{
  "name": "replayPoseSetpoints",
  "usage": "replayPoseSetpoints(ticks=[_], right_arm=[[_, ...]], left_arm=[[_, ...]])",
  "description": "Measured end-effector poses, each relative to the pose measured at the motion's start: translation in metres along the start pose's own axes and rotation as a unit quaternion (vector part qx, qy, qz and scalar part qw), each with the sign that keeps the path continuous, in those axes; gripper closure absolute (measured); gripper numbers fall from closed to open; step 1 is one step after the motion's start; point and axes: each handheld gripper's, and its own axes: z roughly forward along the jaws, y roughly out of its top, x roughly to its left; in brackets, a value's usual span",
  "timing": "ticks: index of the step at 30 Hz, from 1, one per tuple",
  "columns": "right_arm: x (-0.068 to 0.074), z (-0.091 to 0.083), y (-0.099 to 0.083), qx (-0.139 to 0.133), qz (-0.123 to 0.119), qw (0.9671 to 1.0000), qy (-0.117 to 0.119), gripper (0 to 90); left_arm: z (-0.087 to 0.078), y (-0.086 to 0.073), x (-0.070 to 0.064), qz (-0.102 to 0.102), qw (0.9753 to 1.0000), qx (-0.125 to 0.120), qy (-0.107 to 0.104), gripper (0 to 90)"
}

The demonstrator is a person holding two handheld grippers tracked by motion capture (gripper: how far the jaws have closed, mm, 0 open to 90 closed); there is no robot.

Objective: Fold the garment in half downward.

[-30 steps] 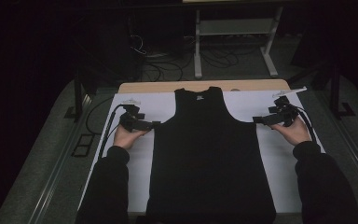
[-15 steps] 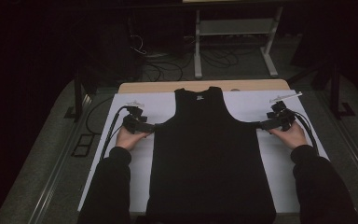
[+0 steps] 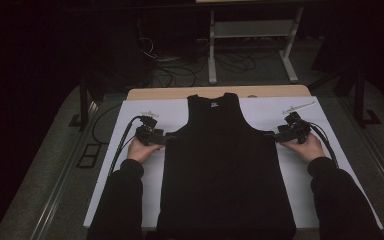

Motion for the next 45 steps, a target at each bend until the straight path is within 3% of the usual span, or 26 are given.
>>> replayPoseSetpoints(ticks=[6,12,14,19,23,25,26,27,36,45], right_arm=[[0.0,0.002,0.0,0.006,0.003,0.9999,-0.008,24.7],[0.003,0.003,0.0,0.007,0.0,0.9997,-0.021,35.0],[0.004,0.003,0.0,0.008,-0.002,0.9997,-0.025,39.0],[0.007,0.004,0.001,0.008,-0.008,0.9996,-0.025,48.1],[0.007,0.004,0.001,0.01,-0.002,0.9997,-0.021,63.0],[0.006,0.004,0.001,0.012,0.0,0.9998,-0.018,67.4],[0.005,0.003,0.001,0.016,0.004,0.9998,-0.008,76.7],[0.004,0.003,0.001,0.017,0.006,0.9998,-0.003,79.1],[0.002,0.0,0.0,0.007,0.025,0.9996,0.014,82.3],[0.002,-0.009,-0.004,-0.018,0.048,0.9982,0.03,82.3]], left_arm=[[0.0,0.0,-0.002,0.007,0.9999,0.003,0.015,18.1],[-0.001,0.001,-0.004,0.013,0.9996,-0.005,0.025,39.5],[-0.001,0.002,-0.006,0.031,0.9986,-0.001,0.043,53.1],[0.0,0.002,-0.006,0.031,0.9983,0.001,0.049,59.2],[0.0,0.001,-0.006,0.033,0.9979,-0.002,0.056,70.0],[-0.001,0.002,-0.007,0.038,0.9979,-0.007,0.051,77.7],[-0.001,0.002,-0.008,0.037,0.9982,-0.013,0.046,81.5],[-0.002,0.002,-0.009,0.036,0.9982,-0.016,0.044,84.2],[-0.004,0.002,-0.007,0.032,0.998,-0.006,0.054,86.8],[-0.008,0.001,-0.01,0.033,0.9981,-0.019,0.049,87.1]])
